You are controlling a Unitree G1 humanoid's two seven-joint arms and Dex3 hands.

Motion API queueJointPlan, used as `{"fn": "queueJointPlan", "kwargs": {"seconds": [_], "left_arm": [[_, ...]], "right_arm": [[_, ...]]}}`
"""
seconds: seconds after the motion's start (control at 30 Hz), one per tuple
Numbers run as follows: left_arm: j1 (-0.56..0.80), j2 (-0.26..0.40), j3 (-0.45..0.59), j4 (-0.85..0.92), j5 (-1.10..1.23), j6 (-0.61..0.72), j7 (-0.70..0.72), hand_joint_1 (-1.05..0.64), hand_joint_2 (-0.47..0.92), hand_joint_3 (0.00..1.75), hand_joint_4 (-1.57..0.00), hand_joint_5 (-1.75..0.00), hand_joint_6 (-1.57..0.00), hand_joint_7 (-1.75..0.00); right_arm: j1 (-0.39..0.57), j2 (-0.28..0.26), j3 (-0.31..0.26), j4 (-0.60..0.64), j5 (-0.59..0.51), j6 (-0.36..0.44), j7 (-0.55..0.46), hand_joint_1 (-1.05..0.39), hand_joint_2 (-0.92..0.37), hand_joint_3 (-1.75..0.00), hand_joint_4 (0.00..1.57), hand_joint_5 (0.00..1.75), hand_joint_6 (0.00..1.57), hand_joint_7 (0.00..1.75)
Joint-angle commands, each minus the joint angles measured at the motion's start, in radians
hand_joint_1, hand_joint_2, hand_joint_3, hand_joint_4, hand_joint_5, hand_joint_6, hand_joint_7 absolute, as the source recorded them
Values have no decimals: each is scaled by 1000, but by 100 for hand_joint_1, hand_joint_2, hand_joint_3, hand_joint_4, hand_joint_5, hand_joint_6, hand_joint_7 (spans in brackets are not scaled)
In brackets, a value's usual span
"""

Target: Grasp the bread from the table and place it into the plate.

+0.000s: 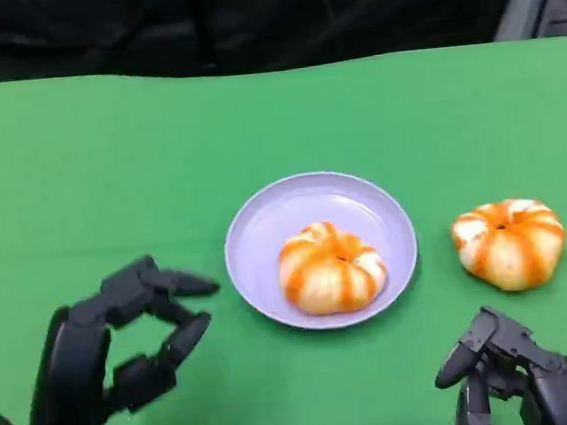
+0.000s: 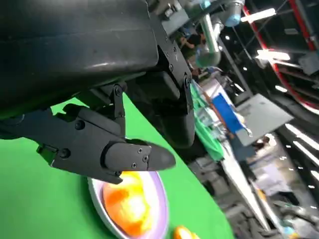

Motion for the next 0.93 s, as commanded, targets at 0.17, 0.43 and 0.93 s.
{"fn": "queueJointPlan", "kwargs": {"seconds": [0.17,0.43,0.93], "left_arm": [[79,-37,30,-65,-111,63,-63,-14,38,129,-83,-170,-82,-150],[88,-66,40,-51,-128,69,-98,-18,37,128,-81,-171,-79,-153],[152,-119,23,-137,-139,146,-130,-21,44,121,-84,-165,-80,-149]], "right_arm": [[6,-16,-11,-10,4,-10,-3,-23,-66,-141,86,175,55,175],[10,-16,-9,-13,20,-9,8,-24,-66,-141,88,175,54,175],[15,-20,-13,-15,17,-7,6,-22,-67,-140,88,175,54,175]]}}
